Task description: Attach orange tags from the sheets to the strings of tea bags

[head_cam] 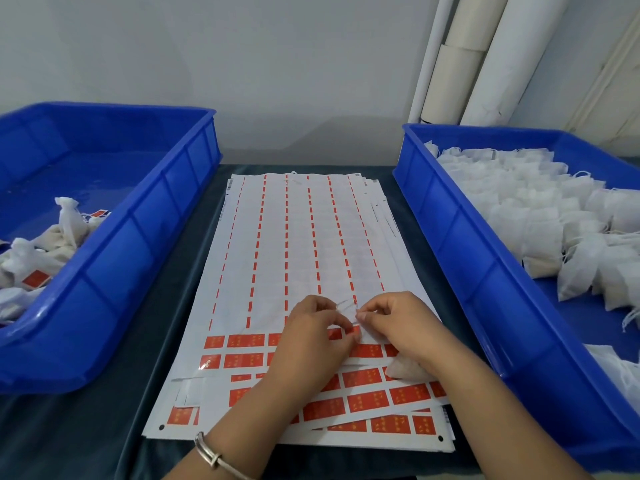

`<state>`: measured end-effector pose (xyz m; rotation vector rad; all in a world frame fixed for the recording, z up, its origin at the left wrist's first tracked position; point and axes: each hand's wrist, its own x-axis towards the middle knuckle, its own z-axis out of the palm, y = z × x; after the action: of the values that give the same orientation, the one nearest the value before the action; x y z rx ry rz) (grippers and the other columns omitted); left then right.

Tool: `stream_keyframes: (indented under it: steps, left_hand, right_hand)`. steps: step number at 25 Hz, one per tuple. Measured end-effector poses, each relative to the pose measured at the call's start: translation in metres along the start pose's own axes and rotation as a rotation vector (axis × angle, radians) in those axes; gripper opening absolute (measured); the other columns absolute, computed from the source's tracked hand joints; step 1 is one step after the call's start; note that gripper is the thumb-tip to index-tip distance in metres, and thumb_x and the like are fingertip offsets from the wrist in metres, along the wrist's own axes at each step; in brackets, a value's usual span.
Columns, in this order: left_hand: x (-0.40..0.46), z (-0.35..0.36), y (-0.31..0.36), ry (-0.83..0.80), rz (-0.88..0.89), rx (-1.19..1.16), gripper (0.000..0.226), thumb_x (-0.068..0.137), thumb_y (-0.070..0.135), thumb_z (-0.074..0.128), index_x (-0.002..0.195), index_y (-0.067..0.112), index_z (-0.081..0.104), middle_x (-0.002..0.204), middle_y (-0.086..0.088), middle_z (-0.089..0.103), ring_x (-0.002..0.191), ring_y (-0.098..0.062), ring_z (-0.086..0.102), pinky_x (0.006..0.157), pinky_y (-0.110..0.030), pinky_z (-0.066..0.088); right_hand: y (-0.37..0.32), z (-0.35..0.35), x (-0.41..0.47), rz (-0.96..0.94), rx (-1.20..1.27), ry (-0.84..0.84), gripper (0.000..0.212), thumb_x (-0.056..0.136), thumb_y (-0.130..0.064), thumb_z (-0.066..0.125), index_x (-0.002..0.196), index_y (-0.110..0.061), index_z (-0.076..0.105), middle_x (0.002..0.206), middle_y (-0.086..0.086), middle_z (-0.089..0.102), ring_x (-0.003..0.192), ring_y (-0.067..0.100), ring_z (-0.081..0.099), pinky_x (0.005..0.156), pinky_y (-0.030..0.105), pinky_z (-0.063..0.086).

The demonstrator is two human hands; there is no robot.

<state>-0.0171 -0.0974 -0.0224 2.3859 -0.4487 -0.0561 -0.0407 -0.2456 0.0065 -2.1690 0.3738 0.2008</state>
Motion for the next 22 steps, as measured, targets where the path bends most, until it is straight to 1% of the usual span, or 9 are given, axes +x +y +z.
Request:
stream_keyframes:
  steps: [2,4,5,9,11,14,17,19,22]
  left_hand:
    - [0.000,-0.001,0.000,0.016,-0.017,-0.017,0.019,0.086,0.043,0.060,0.097,0.032,0.070,0.116,0.016,0.047,0.100,0.000,0.040,0.086,-0.013,0.035]
    - [0.000,-0.003,0.003,0.068,-0.066,-0.058,0.007,0.087,0.041,0.059,0.088,0.034,0.062,0.107,0.017,0.043,0.096,-0.001,0.043,0.081,-0.010,0.035]
    - [-0.001,-0.005,0.005,0.099,-0.093,-0.082,0.007,0.088,0.040,0.059,0.085,0.034,0.057,0.103,0.017,0.041,0.092,-0.003,0.045,0.078,-0.009,0.036]
    - [0.000,-0.014,0.006,0.125,-0.230,-0.208,0.018,0.091,0.034,0.054,0.074,0.032,0.048,0.088,0.012,0.052,0.072,-0.007,0.053,0.056,-0.007,0.037]
    - [0.003,-0.021,0.004,0.113,-0.308,-0.299,0.018,0.094,0.033,0.050,0.076,0.030,0.048,0.079,0.008,0.057,0.067,-0.009,0.055,0.053,-0.010,0.035]
    - [0.004,-0.028,0.002,0.137,-0.401,-0.422,0.017,0.096,0.032,0.045,0.080,0.029,0.048,0.079,0.009,0.057,0.070,-0.010,0.056,0.054,-0.013,0.037]
    - [0.003,-0.034,0.000,0.184,-0.483,-0.568,0.015,0.097,0.032,0.045,0.083,0.031,0.050,0.085,0.013,0.057,0.076,-0.010,0.057,0.057,-0.014,0.041]
    - [0.002,-0.038,-0.001,0.195,-0.525,-0.643,0.015,0.096,0.034,0.046,0.083,0.031,0.053,0.085,0.010,0.060,0.078,-0.012,0.059,0.061,-0.018,0.047]
    - [0.001,-0.045,0.001,0.206,-0.603,-0.796,0.014,0.094,0.033,0.050,0.083,0.030,0.057,0.084,0.005,0.064,0.078,-0.015,0.064,0.068,-0.024,0.055]
  right_hand:
    - [0.001,0.000,-0.001,0.012,0.001,0.008,0.012,0.092,-0.037,0.056,0.081,-0.037,0.063,0.088,-0.018,0.064,0.077,0.005,0.065,0.059,0.014,0.050]
    - [0.002,-0.001,-0.001,0.019,-0.006,0.012,0.013,0.091,-0.036,0.057,0.080,-0.036,0.063,0.085,-0.019,0.064,0.074,0.004,0.065,0.055,0.011,0.047]
    - [0.002,-0.001,-0.001,0.023,-0.005,0.014,0.014,0.091,-0.035,0.058,0.079,-0.035,0.064,0.084,-0.019,0.065,0.074,0.004,0.065,0.054,0.011,0.047]
    - [0.004,0.000,0.001,0.046,0.016,0.011,0.011,0.089,-0.033,0.061,0.079,-0.032,0.066,0.083,-0.017,0.067,0.073,0.004,0.067,0.054,0.013,0.048]
    - [0.007,-0.001,0.001,0.052,0.064,0.020,0.009,0.088,-0.030,0.063,0.080,-0.031,0.067,0.085,-0.018,0.066,0.077,0.005,0.066,0.057,0.014,0.049]
    - [0.012,-0.003,-0.002,0.044,0.151,0.089,0.008,0.088,-0.028,0.063,0.082,-0.029,0.067,0.085,-0.020,0.065,0.079,0.007,0.065,0.060,0.018,0.051]
    - [0.012,-0.005,-0.007,0.044,0.224,0.182,0.012,0.087,-0.030,0.064,0.077,-0.026,0.069,0.073,-0.018,0.068,0.075,0.007,0.065,0.057,0.017,0.048]
    - [0.009,-0.008,-0.013,0.022,0.269,0.218,0.013,0.087,-0.030,0.065,0.077,-0.024,0.070,0.069,-0.021,0.068,0.075,0.008,0.064,0.058,0.018,0.045]
    - [-0.004,-0.016,-0.023,-0.057,0.287,0.268,0.007,0.085,-0.028,0.066,0.079,-0.029,0.070,0.064,-0.023,0.066,0.063,0.009,0.061,0.052,0.013,0.043]
